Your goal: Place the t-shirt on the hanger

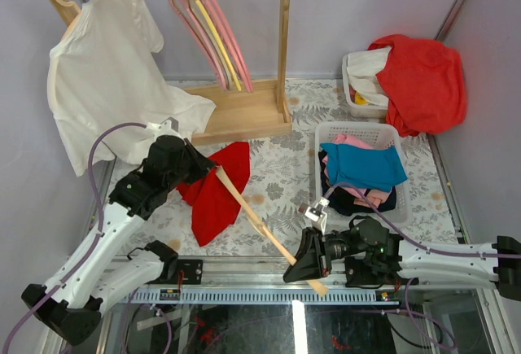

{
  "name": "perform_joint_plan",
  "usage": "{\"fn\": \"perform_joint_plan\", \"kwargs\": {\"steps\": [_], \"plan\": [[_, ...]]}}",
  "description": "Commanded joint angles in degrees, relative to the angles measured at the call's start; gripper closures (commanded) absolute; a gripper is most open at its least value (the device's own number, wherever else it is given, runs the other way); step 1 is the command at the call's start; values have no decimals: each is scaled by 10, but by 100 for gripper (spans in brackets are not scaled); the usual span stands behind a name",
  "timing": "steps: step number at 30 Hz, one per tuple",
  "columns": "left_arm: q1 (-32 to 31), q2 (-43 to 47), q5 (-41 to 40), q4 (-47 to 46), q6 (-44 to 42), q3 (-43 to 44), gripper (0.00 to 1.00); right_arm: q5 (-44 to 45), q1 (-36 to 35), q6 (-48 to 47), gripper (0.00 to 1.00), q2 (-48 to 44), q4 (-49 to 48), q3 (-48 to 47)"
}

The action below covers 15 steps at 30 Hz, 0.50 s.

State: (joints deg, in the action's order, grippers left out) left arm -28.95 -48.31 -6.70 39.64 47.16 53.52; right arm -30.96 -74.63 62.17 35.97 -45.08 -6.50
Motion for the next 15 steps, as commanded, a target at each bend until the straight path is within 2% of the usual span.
{"fn": "perform_joint_plan", "kwargs": {"steps": [1, 10, 15], "plan": [[-5, -2, -11, -14, -11, 19, 100, -9, -10, -26, 100, 16, -18, -36], [-4, 14, 30, -9, -12, 41, 100, 25, -10, -57, 100, 96, -62, -55], [-5, 18, 89, -9, -16, 48, 100, 27, -9, -88, 100, 173, -94, -111]]}}
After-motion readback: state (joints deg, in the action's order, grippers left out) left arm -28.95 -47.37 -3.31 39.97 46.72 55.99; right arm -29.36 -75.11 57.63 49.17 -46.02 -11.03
